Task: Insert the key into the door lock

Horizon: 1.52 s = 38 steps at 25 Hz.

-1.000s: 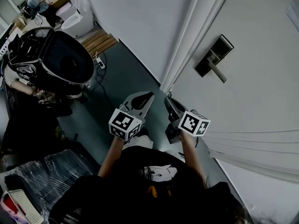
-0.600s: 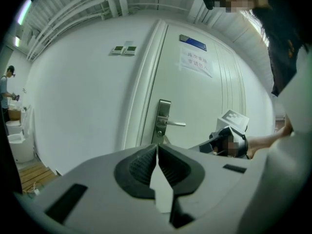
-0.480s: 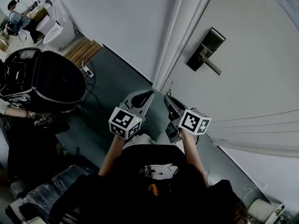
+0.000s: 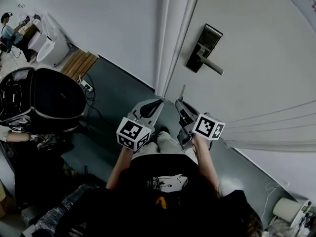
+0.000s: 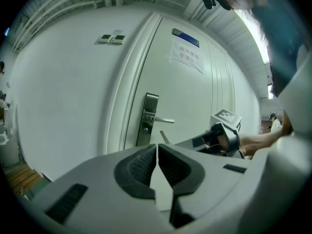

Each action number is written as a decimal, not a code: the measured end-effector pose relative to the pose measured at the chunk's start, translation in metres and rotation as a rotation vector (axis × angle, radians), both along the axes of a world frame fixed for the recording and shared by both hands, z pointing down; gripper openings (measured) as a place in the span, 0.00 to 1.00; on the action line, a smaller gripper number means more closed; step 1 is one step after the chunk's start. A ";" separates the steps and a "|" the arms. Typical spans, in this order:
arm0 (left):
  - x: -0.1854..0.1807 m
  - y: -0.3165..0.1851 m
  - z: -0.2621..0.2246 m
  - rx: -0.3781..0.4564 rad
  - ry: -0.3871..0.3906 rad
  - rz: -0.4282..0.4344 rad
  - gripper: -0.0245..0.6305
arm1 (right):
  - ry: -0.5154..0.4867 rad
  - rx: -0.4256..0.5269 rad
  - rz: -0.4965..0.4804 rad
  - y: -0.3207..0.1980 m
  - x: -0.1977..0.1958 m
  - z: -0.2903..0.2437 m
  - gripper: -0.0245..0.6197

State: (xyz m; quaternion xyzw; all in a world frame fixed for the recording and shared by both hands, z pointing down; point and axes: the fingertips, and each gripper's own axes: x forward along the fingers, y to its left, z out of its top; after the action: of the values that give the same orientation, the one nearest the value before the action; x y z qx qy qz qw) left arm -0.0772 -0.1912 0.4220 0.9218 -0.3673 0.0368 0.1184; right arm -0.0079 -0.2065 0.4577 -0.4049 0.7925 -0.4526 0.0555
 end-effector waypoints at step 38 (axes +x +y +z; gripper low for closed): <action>0.056 -0.054 0.000 0.165 -0.046 0.100 0.06 | -0.429 -0.030 0.077 -0.116 0.064 0.025 0.07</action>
State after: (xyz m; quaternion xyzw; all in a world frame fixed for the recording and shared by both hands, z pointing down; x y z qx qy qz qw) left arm -0.0211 -0.2450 0.4223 0.9445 -0.3252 0.0332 0.0318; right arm 0.0563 -0.3224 0.4832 -0.3299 0.7395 -0.5379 0.2342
